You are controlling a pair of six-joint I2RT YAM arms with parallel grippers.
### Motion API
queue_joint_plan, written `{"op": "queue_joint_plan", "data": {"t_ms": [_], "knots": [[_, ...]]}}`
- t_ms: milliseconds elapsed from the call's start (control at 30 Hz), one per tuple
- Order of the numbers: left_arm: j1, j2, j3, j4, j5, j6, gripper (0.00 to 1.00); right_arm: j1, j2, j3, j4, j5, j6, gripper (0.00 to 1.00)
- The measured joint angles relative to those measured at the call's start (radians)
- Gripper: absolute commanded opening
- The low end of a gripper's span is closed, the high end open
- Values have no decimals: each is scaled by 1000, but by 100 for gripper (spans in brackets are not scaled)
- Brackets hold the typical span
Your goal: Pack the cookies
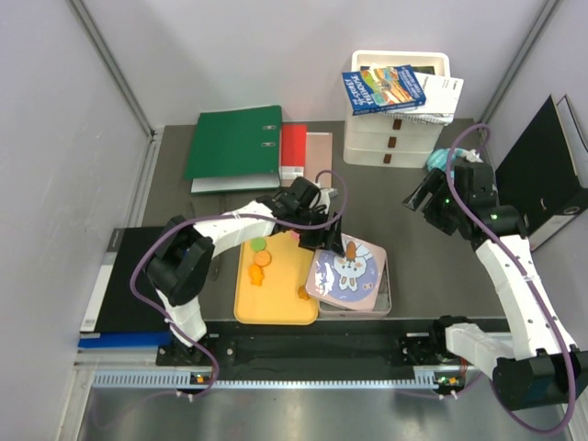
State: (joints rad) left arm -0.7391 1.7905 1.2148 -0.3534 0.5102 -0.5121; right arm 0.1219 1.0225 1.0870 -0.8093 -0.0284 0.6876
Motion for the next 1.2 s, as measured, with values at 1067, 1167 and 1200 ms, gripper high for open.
{"op": "queue_joint_plan", "data": {"t_ms": [1067,1167,1200], "knots": [[2,-139,48,-268,-438,89,73,0,-7,0,2,-8,0,76],[2,-184,10,-266,-487,73,59,0,-8,0,2,-11,0,76],[2,-189,6,-266,-496,68,44,0,-8,-1,2,-13,0,76]]}}
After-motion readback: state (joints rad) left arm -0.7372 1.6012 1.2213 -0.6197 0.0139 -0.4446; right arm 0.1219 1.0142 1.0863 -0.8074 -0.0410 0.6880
